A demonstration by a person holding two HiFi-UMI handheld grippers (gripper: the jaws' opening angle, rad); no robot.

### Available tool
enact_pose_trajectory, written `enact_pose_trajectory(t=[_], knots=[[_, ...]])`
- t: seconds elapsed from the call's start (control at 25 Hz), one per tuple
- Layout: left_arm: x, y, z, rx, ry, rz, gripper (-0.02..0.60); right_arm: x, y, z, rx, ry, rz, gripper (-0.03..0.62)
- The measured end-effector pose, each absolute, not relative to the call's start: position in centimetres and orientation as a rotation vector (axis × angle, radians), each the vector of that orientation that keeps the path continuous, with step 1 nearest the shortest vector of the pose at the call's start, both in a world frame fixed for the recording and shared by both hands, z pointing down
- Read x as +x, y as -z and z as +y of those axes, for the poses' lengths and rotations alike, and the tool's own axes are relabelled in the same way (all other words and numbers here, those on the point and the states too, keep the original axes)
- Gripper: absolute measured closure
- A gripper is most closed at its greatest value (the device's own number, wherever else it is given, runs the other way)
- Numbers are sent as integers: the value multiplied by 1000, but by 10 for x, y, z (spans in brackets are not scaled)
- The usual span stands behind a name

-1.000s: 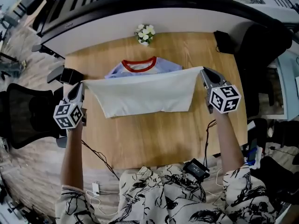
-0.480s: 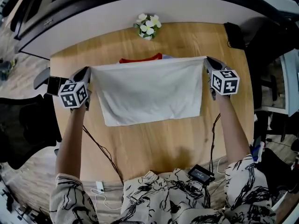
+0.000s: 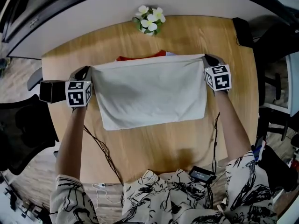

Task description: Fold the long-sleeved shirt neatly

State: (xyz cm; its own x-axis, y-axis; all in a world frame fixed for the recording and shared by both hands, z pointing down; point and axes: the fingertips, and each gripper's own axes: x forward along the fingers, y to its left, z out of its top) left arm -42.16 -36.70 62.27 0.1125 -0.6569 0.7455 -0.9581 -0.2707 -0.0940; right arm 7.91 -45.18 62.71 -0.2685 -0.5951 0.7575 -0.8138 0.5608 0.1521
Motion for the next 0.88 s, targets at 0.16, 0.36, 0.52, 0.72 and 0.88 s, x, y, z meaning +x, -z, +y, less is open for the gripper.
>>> enact_pose_trajectory(t=[0.16, 0.36, 0.52, 0.72, 0.88], knots=[[-427, -621, -360, 2079, -980, -1475, 430, 80, -629, -449, 1020, -331, -2075, 527], [-409, -585, -338, 2449, -1322, -1245, 373, 100, -606, -437, 783, -237, -2194, 447], [-393, -583, -336, 2558, -1725, -1069, 398, 79, -567, -443, 642, 21, -2209, 407], [-388, -619, -355, 2429, -2028, -834, 408, -7, -577, -424, 267, 176, -2154, 379], [-389, -626, -362, 2373, -2136, -765, 569, -22, -609, -412, 71, 193, -2012, 391]])
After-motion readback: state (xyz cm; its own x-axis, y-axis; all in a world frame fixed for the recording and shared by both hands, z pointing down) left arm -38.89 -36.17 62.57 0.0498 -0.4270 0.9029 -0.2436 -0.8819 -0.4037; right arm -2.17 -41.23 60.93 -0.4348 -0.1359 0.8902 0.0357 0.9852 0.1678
